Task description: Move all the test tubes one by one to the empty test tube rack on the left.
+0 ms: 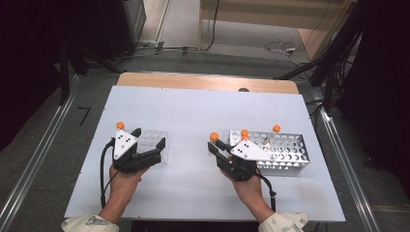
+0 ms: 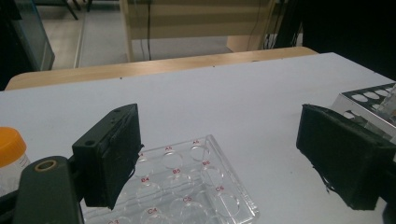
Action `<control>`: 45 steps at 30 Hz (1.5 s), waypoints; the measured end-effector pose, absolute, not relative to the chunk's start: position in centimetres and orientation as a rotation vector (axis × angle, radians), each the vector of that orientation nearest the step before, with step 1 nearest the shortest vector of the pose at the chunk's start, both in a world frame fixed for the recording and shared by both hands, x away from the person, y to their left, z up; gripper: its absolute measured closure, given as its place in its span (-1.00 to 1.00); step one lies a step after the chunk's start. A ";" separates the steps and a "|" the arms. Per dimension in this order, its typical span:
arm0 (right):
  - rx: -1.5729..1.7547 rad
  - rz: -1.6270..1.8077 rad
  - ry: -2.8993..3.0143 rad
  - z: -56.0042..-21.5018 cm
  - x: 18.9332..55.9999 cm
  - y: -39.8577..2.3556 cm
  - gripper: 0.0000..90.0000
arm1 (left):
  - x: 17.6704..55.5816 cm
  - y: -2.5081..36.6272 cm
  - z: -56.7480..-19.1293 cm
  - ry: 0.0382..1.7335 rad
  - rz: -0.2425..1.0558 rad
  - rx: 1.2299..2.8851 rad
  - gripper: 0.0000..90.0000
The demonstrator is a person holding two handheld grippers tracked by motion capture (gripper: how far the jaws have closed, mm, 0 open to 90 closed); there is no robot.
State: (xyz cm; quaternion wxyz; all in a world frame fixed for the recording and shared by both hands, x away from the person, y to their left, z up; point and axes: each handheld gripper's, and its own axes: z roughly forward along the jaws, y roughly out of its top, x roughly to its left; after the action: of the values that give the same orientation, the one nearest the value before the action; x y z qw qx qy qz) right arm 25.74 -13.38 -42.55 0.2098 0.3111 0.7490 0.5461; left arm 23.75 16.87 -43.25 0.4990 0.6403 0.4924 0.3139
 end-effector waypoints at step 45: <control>0.818 1.494 2.219 -45.1 28.1 -5.4 0.59 | 23.8 15.2 -42.4 1.083 0.678 1.579 -0.55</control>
State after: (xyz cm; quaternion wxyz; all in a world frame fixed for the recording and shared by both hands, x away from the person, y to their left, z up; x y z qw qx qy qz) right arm 28.12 -5.36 -45.14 0.1712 0.2880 0.7816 0.5262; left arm 23.76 15.18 -42.37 0.5271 0.6608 0.4529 0.2836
